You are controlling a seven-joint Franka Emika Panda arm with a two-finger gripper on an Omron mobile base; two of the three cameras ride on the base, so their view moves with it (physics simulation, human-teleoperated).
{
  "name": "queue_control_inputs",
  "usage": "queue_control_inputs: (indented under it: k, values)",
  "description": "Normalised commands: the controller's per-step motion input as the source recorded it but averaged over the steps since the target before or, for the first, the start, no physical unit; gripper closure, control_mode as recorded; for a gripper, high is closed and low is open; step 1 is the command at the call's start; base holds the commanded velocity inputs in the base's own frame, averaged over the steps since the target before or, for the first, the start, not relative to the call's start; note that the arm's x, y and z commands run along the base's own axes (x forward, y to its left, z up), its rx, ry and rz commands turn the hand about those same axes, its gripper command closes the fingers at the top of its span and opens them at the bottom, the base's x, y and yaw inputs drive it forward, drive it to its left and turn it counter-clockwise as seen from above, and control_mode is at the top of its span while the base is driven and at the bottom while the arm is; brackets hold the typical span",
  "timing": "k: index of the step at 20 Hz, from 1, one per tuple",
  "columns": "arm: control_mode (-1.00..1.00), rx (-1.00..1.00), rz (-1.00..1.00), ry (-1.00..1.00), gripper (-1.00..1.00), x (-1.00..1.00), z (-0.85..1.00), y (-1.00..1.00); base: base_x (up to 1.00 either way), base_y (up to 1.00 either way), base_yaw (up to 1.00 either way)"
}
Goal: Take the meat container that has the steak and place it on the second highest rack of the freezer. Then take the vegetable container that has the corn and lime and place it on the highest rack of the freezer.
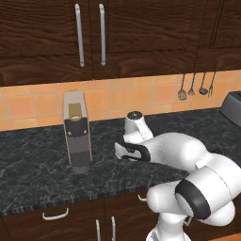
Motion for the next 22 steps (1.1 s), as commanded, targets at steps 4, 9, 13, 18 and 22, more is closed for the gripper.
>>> queue_control_inputs:
  k: [4,9,13,18,22]
  values:
    - [-1.00,0.00,0.00,0.00,-1.00,0.19,-0.27,0.00,0.00,0.00,0.00]
    - [-1.00,0.00,0.00,0.00,-1.00,0.29,-0.25,0.00,0.00,0.00,0.00]
    - [-1.00,0.00,0.00,0.00,-1.00,0.14,-0.28,0.00,0.00,0.00,0.00]
    - [-1.00,0.00,0.00,0.01,-1.00,0.02,-0.33,0.01,0.00,0.00,0.00]
    - [-1.00,0.00,0.00,0.01,-1.00,0.02,-0.31,0.01,0.00,0.00,0.00]
